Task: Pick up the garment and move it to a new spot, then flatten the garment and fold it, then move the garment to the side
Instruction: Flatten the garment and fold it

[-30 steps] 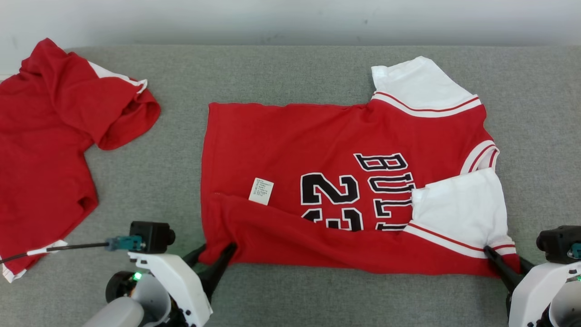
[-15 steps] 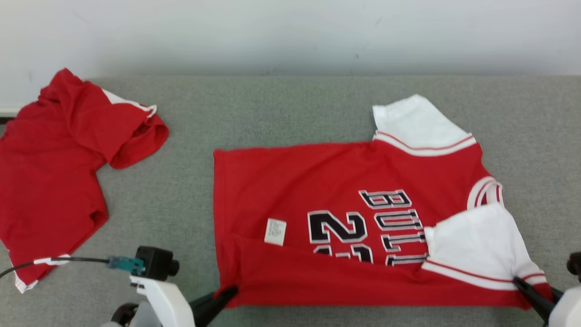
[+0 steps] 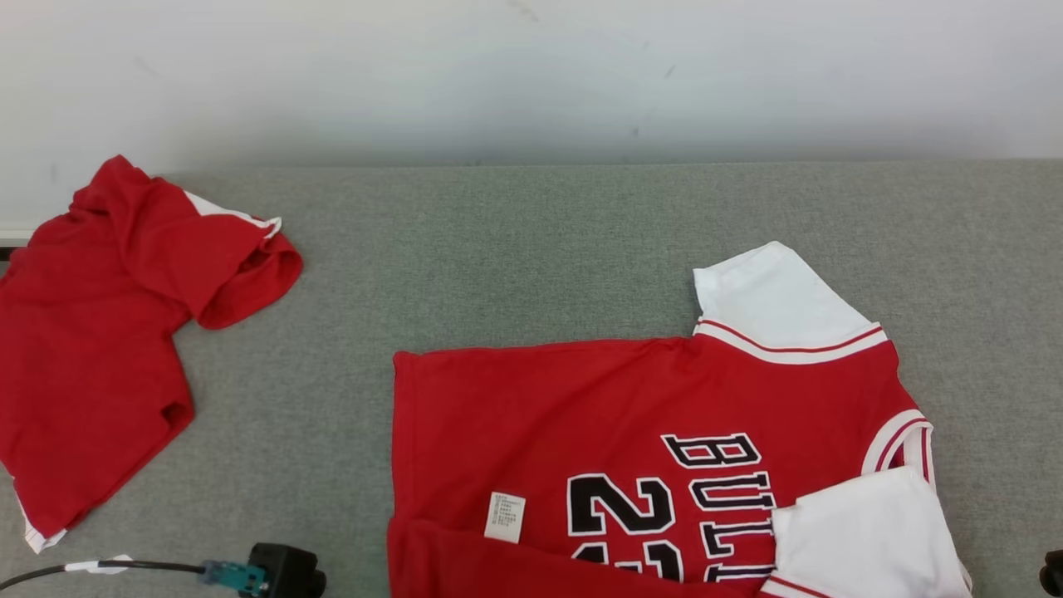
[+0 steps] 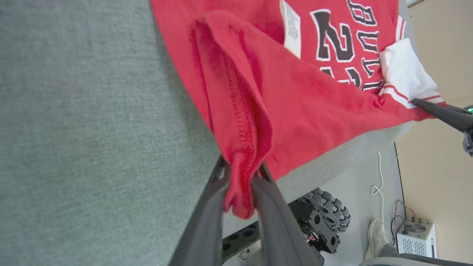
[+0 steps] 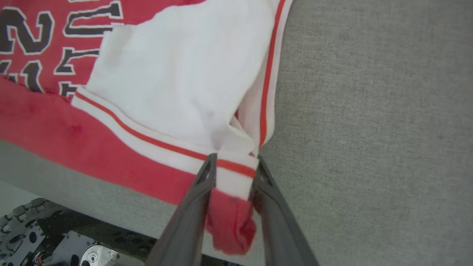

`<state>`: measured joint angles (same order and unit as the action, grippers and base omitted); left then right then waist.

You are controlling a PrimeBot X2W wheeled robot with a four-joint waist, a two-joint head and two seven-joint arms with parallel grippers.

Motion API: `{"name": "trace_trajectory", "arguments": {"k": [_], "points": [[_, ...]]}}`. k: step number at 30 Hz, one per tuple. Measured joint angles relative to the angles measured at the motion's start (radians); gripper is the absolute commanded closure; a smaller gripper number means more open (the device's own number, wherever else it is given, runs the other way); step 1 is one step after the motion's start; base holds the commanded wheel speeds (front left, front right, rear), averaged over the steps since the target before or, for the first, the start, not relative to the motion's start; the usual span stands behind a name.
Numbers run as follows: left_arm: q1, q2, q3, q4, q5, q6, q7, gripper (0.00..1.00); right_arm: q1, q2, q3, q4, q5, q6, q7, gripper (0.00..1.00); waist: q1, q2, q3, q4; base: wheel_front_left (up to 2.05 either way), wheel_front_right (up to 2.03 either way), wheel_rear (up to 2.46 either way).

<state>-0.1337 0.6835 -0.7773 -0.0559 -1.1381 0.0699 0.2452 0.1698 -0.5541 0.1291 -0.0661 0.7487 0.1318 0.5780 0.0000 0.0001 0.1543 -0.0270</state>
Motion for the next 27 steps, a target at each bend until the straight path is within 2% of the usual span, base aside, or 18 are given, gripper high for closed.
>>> {"name": "trace_trajectory", "arguments": {"k": [3, 10, 15, 17, 27], "points": [[0.005, -0.012, 0.001, 0.006, 0.003, 0.008, -0.019, 0.00, 0.000, 0.018, -0.007, 0.000, -0.016, 0.000, 0.012, 0.00, 0.0000, 0.0000, -0.003, 0.000, 0.00, 0.00, 0.00], [-0.007, -0.004, 0.052, -0.012, 0.050, 0.071, -0.087, 0.00, -0.010, 0.001, -0.079, -0.050, -0.031, 0.000, 0.039, 0.00, 0.0000, 0.0000, -0.021, 0.007, 0.00, 0.00, 0.00], [-0.075, 0.020, 0.090, -0.016, 0.091, 0.104, -0.101, 0.00, -0.109, -0.015, -0.119, -0.087, -0.061, 0.000, 0.057, 0.00, 0.0000, 0.0000, -0.005, 0.015, 0.00, 0.00, 0.00], [-0.127, 0.006, 0.102, -0.006, 0.107, 0.112, -0.106, 0.00, -0.170, -0.013, -0.113, -0.088, -0.074, 0.000, 0.074, 0.00, 0.0000, 0.0000, 0.011, 0.022, 0.00, 0.00, 0.00], [-0.420, -0.120, 0.068, 0.150, 0.191, 0.069, -0.069, 0.00, -0.535, 0.029, -0.078, 0.016, -0.199, 0.000, 0.143, 0.00, 0.0002, 0.0000, 0.153, 0.089, 0.00, 0.00, 0.00]]}}
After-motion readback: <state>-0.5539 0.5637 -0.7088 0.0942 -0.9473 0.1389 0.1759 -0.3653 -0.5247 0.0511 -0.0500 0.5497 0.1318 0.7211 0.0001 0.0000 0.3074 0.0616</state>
